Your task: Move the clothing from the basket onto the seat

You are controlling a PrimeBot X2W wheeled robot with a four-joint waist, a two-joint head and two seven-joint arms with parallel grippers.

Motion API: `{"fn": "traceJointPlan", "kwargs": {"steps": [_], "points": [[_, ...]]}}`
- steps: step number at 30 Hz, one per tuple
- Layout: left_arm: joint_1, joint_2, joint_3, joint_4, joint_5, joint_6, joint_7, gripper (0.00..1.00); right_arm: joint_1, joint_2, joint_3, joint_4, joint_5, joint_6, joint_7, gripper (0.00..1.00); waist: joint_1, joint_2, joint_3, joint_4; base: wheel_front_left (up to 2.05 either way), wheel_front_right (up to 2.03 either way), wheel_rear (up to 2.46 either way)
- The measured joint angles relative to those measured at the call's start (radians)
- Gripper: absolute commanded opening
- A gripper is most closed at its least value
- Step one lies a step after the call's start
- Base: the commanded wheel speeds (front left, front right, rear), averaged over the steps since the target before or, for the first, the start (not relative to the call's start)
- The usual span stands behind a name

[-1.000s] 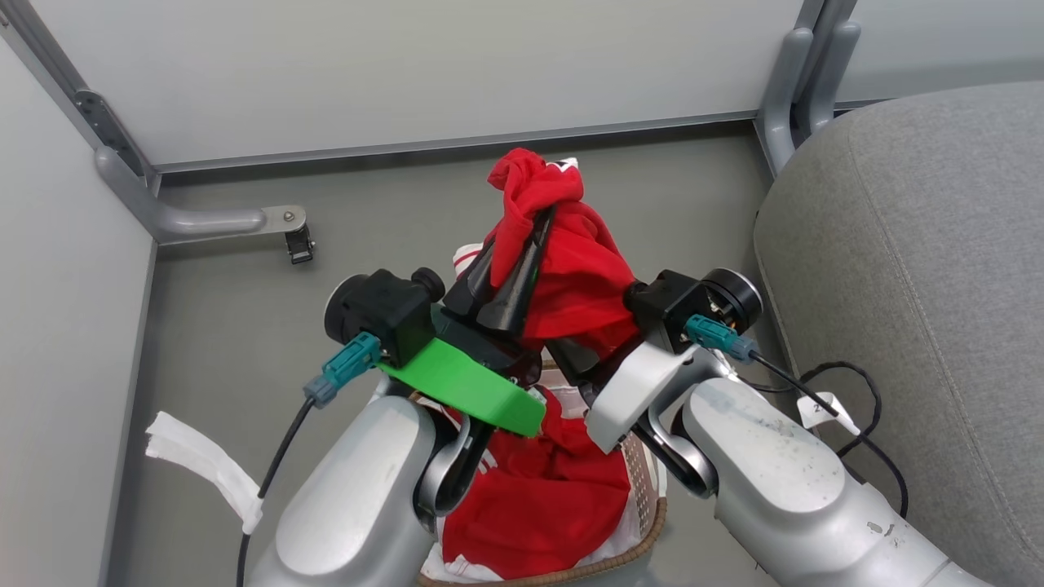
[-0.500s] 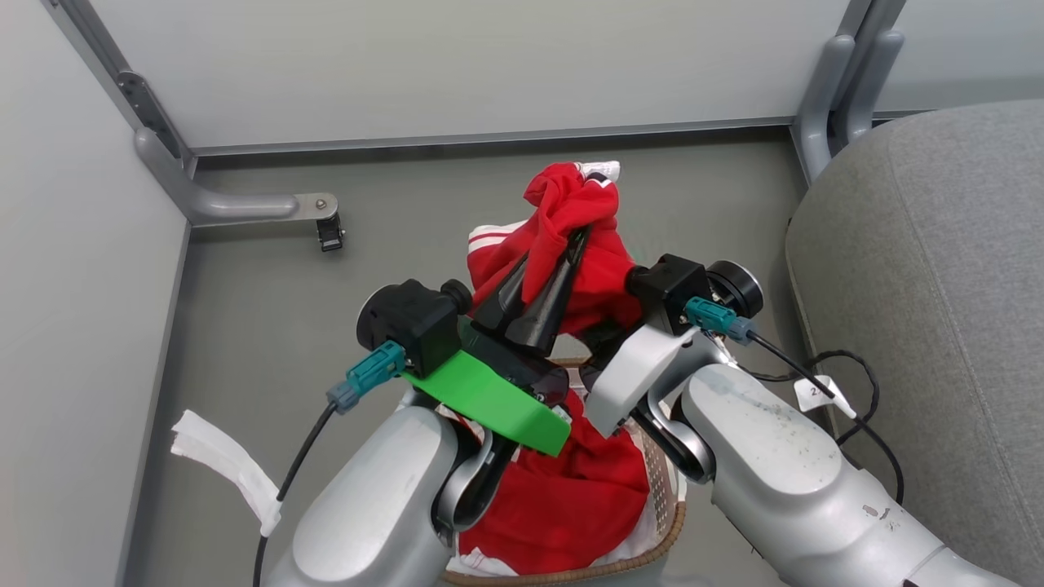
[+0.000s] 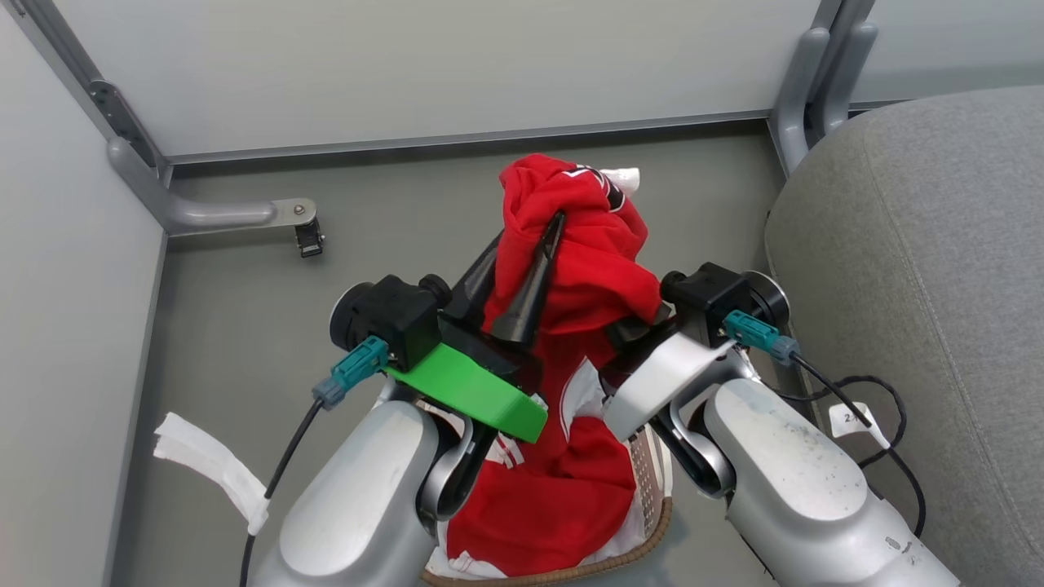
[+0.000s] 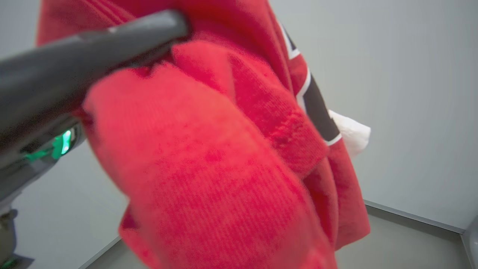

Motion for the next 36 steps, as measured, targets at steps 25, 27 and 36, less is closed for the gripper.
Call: {"fn": "traceJointPlan", "kwargs": {"steps": [25, 27, 36], "points": [[0.077, 0.028, 0.07, 0.004, 0.2, 0.0, 0.0, 1.0, 0.152, -0.001, -0.163, -0.142, -0.02, 0.0, 0.0, 0.0, 0.0, 0.0, 0.027, -0.319, 0.0, 0.0, 0.0], [0.078, 0.029, 0.058, 0.004, 0.2, 0.0, 0.0, 1.0, 0.163, -0.001, -0.168, -0.152, -0.02, 0.0, 0.0, 0.0, 0.0, 0.0, 0.033, -0.361, 0.0, 0.0, 0.0], [0.075, 0.037, 0.006, -0.003, 0.207, 0.0, 0.0, 1.0, 0.213, -0.002, -0.272, -0.214, -0.043, 0.0, 0.0, 0.0, 0.0, 0.0001, 0.065, -0.516, 0.0, 0.0, 0.0]]}}
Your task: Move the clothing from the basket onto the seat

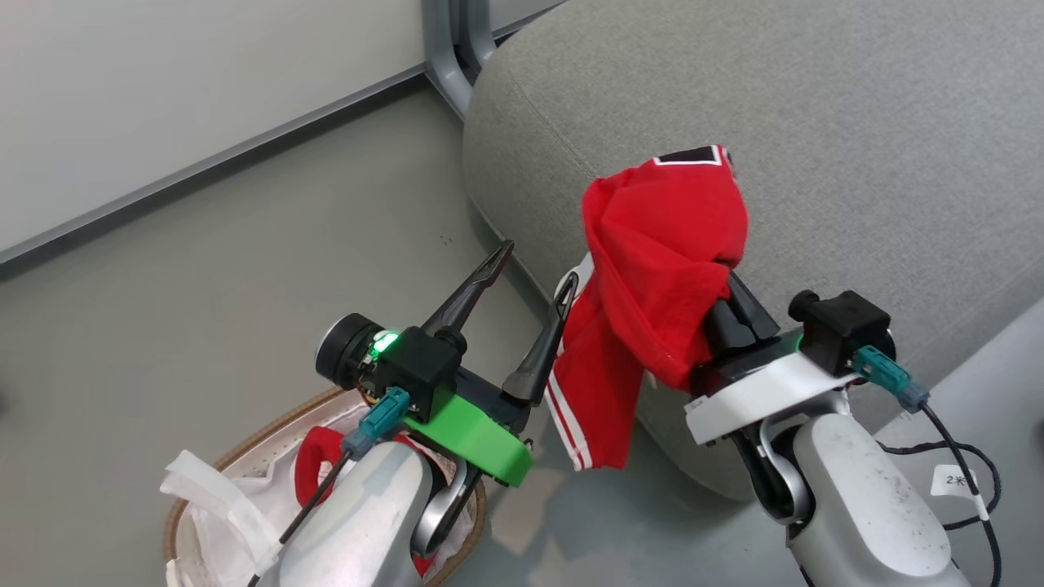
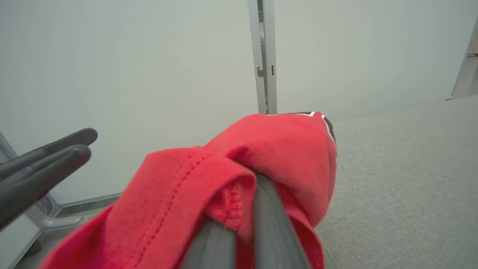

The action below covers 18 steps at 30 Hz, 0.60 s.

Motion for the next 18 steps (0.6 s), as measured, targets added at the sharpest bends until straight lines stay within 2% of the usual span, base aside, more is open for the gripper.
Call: {"fn": "traceJointPlan", "kwargs": {"steps": [10, 18], "points": [[-0.042, 0.026, -0.055, 0.012, -0.024, 0.0, 0.0, 1.0, 0.02, -0.001, -0.126, -0.028, -0.078, 0.0, 0.0, 0.0, 0.0, 0.0, 0.077, -0.051, 0.0, 0.0, 0.0], [-0.041, 0.091, -0.028, 0.011, -0.016, 0.0, 0.0, 1.0, -0.201, -0.072, -0.184, 0.085, -0.118, 0.0, 0.0, 0.0, 0.0, 0.0, 0.156, -0.057, 0.0, 0.0, 0.0]]}}
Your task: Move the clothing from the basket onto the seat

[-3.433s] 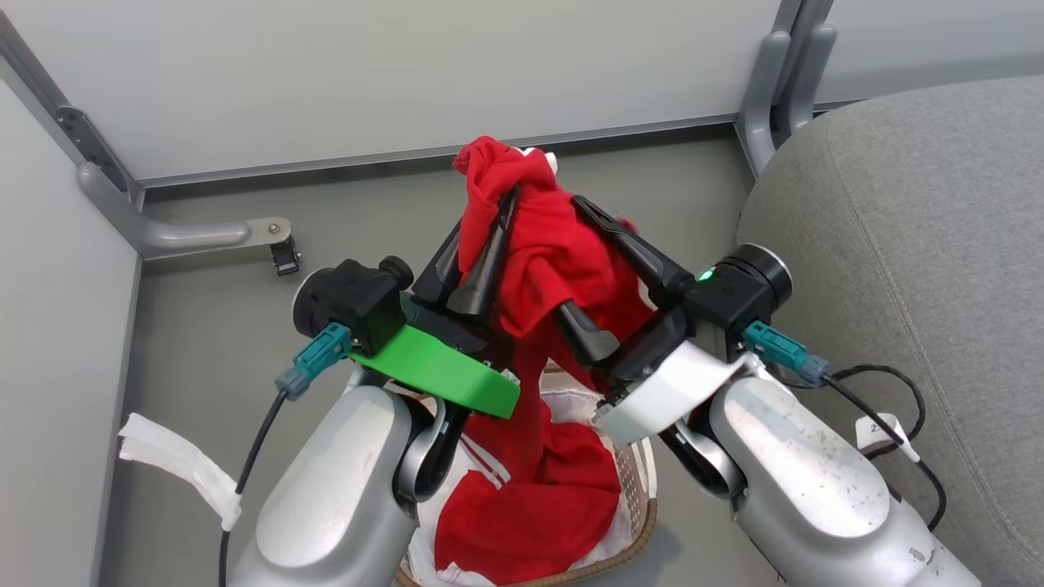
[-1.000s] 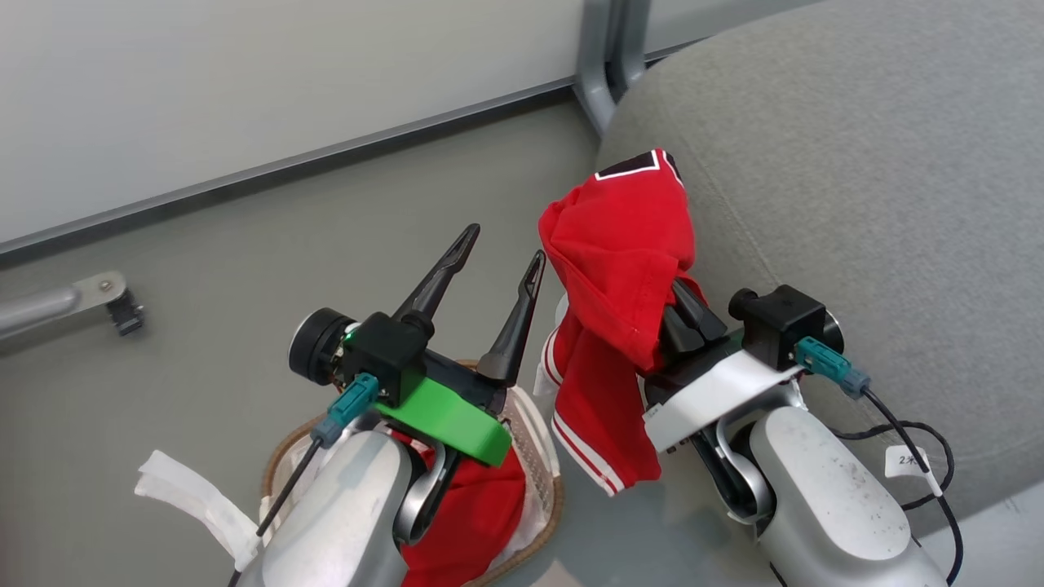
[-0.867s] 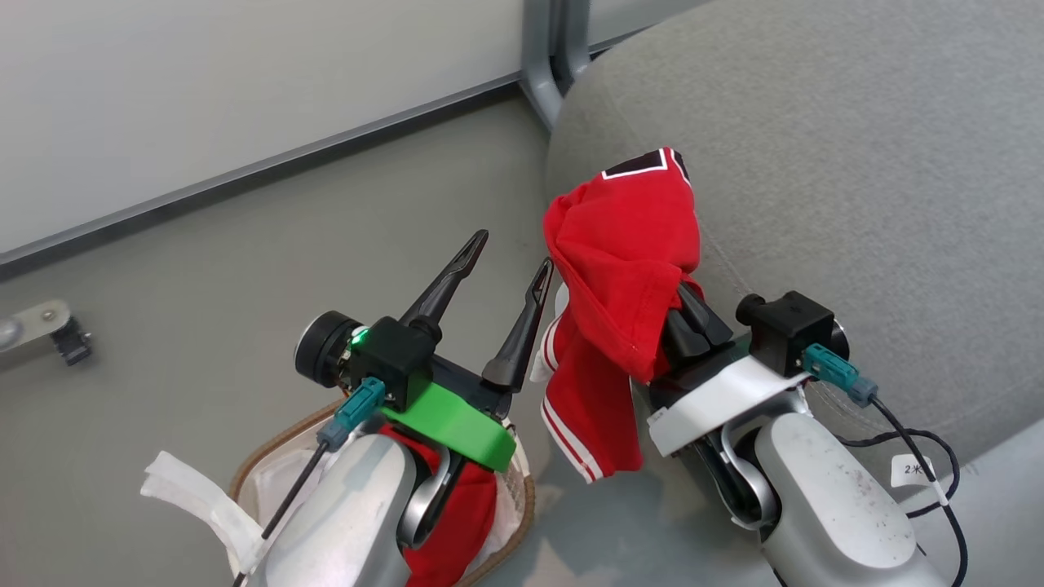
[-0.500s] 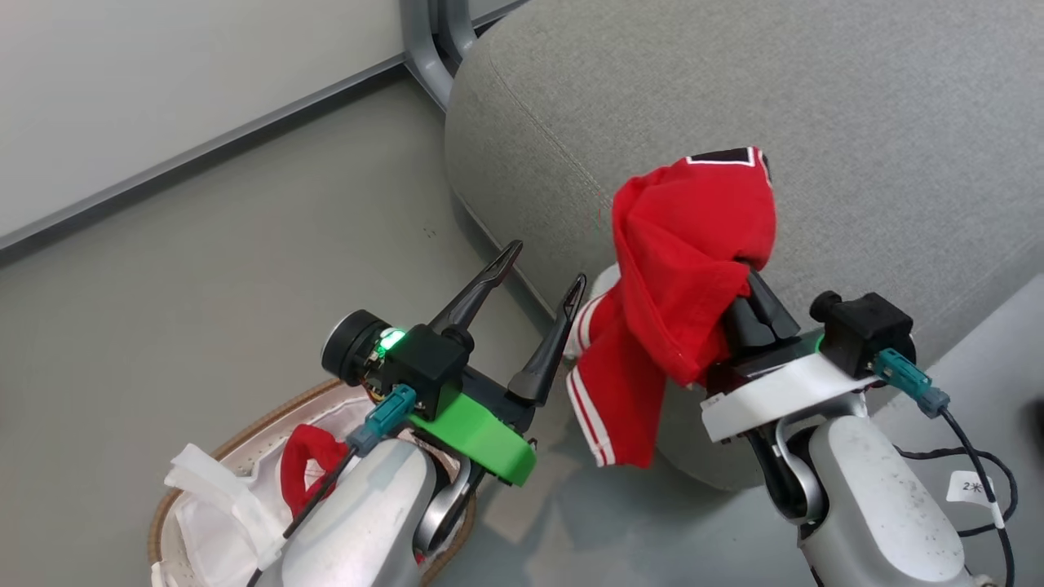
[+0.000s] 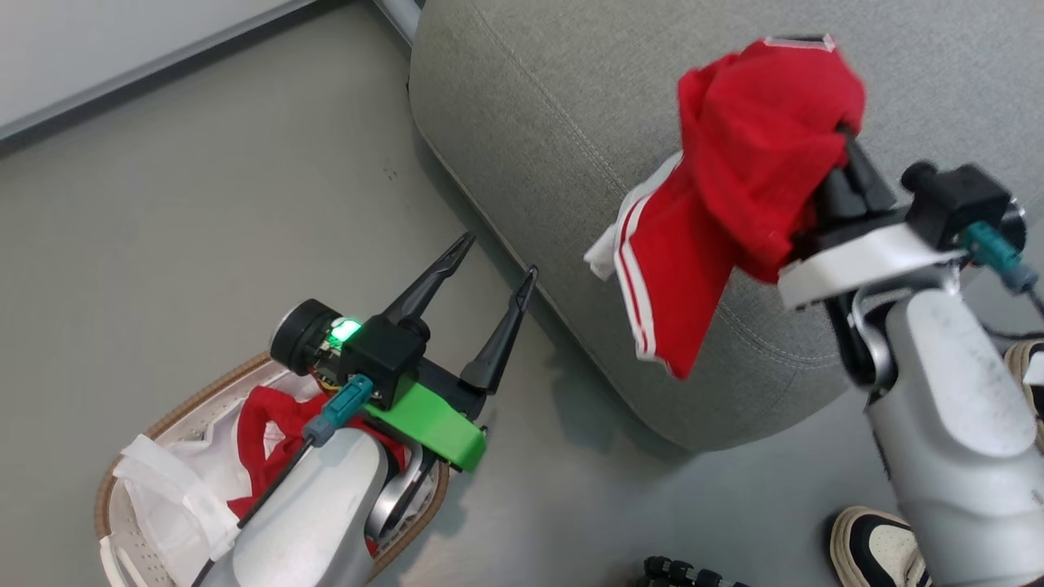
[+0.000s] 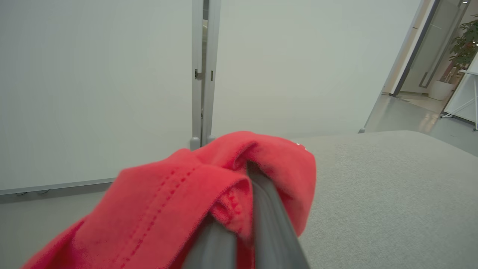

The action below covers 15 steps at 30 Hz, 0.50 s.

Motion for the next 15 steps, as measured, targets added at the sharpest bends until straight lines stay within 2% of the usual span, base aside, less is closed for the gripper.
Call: {"fn": "traceJointPlan", "kwargs": {"steps": [7, 15], "points": [[-0.005, 0.05, 0.006, -0.007, 0.017, 0.0, 0.0, 1.0, -0.233, -0.085, -0.091, 0.12, -0.009, 0.0, 0.0, 0.0, 0.0, 0.0, 0.089, 0.019, 0.0, 0.0, 0.0], [-0.049, 0.092, 0.011, -0.026, 0.018, 0.0, 0.0, 1.0, -0.431, -0.179, -0.206, 0.229, -0.089, 0.0, 0.0, 0.0, 0.0002, 0.0, 0.189, 0.068, 0.0, 0.0, 0.0]]}}
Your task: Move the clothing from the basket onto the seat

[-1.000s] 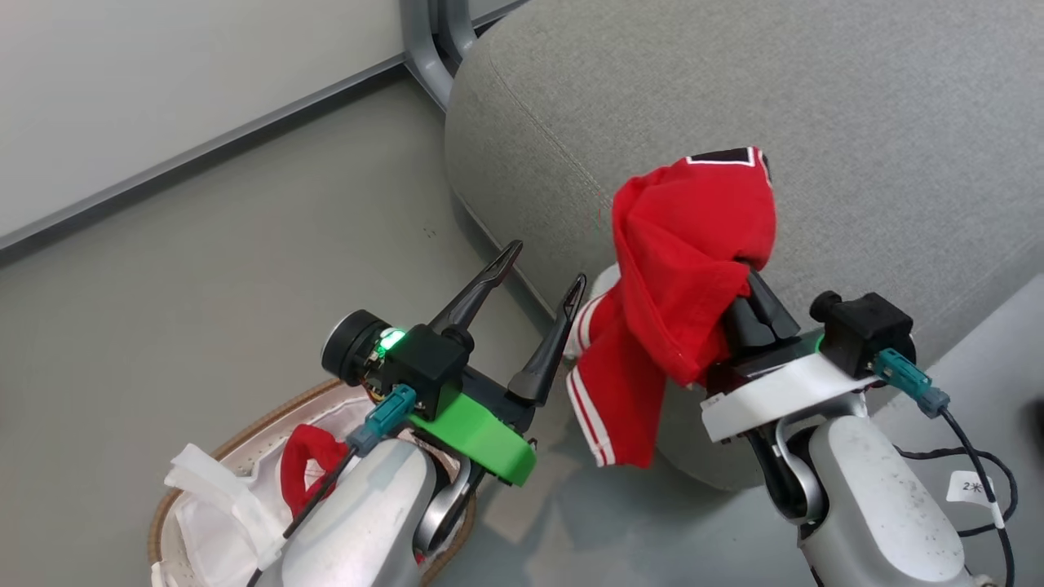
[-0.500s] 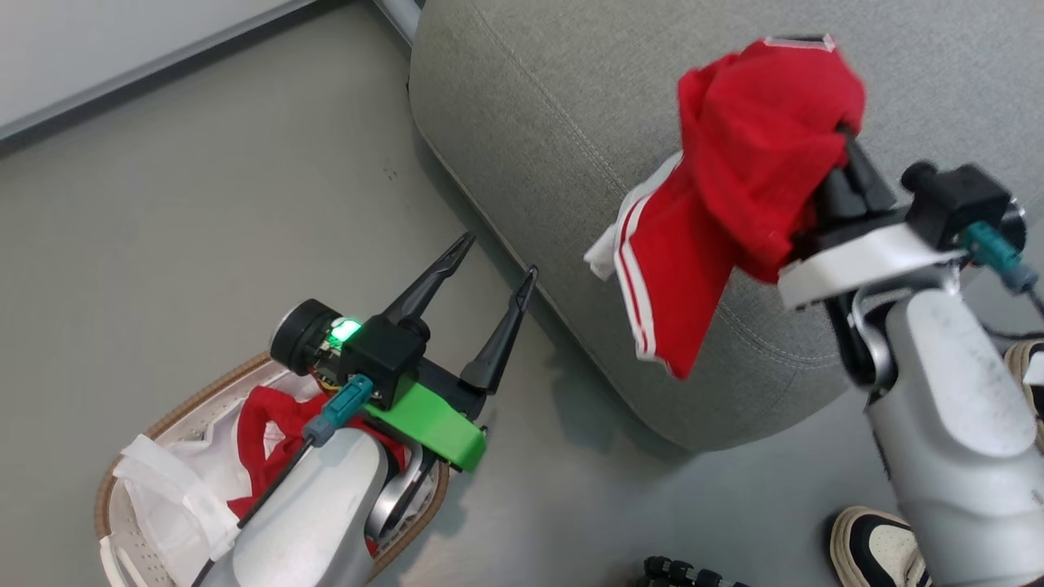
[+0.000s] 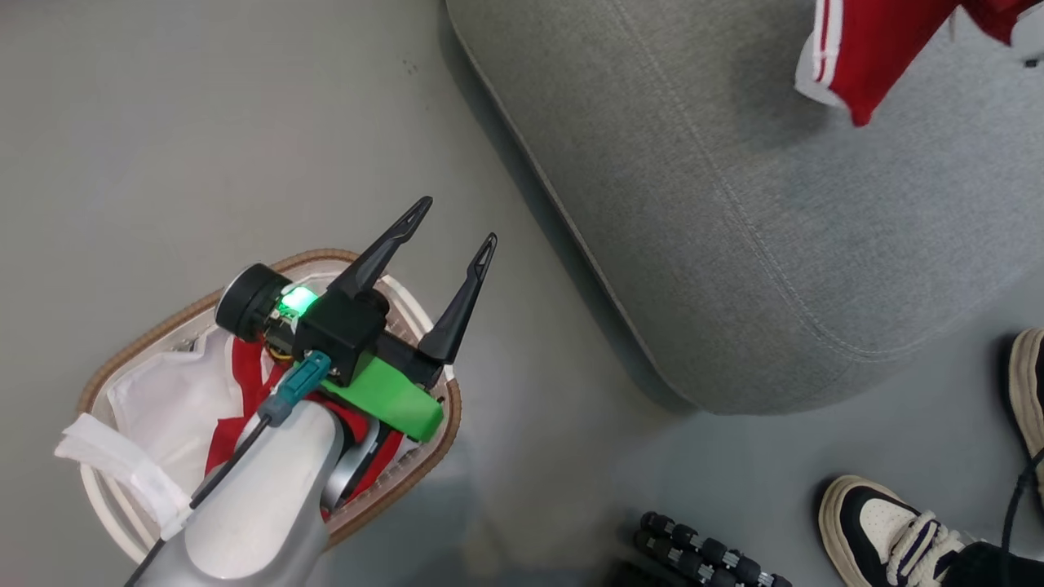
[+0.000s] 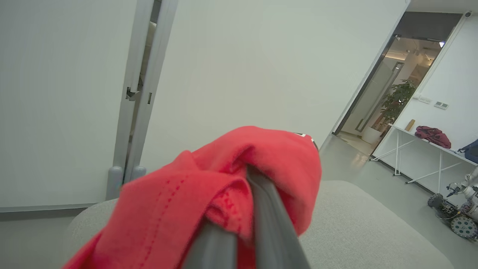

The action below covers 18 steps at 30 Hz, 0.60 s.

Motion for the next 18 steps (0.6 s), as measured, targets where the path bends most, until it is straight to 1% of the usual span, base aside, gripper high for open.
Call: {"fn": "traceJointPlan", "kwargs": {"steps": [3, 6, 10, 14, 15, 16, 17, 18], "points": [[-0.018, 0.002, 0.0, -0.007, 0.0, 0.0, 0.0, 1.0, -0.031, -0.02, -0.044, 0.056, -0.038, 0.0, 0.0, 0.0, 0.0, 0.0, 0.032, 0.025, 0.0, 0.0, 0.0], [-0.021, 0.003, 0.003, -0.008, -0.001, 0.0, 0.0, 1.0, -0.037, -0.026, -0.095, 0.125, -0.083, 0.0, -0.001, 0.0, 0.0, 0.0, 0.058, 0.056, 0.0, 0.0, 0.0], [-0.022, 0.002, 0.008, -0.008, -0.002, 0.0, 0.0, 1.0, 0.003, -0.021, -0.196, 0.196, -0.128, 0.0, -0.001, 0.0, 0.0, 0.0, 0.082, 0.091, 0.0, 0.0, 0.0], [-0.022, 0.004, 0.031, -0.003, -0.003, 0.0, 0.0, 1.0, 0.052, 0.008, -0.291, 0.25, -0.183, 0.0, 0.0, 0.0, 0.0, 0.0, 0.101, 0.122, 0.0, 0.0, 0.0], [-0.021, 0.005, 0.036, 0.0, -0.003, 0.0, 0.0, 1.0, 0.063, 0.021, -0.32, 0.251, -0.193, 0.0, 0.0, 0.14, 0.0, 0.0, 0.104, 0.128, 0.0, 0.0, 0.0], [-0.021, 0.007, 0.039, 0.002, -0.003, 0.0, 0.0, 1.0, 0.073, 0.035, -0.346, 0.252, -0.203, 0.0, -0.001, 0.46, 0.0, 0.0, 0.107, 0.133, 0.0, 0.0, 0.0], [-0.021, 0.007, 0.04, 0.003, -0.003, 0.0, 0.0, 1.0, 0.084, 0.043, -0.364, 0.253, -0.216, 0.0, -0.001, 0.9, 0.0, 0.0, 0.109, 0.137, 0.0, 0.0, 0.0], [-0.02, 0.007, 0.042, 0.006, -0.003, 0.0, 0.0, 1.0, 0.096, 0.054, -0.387, 0.261, -0.227, 0.0, -0.001, 1.0, 0.0, 0.0, 0.11, 0.14, 0.0, 0.0, 0.0]]}}
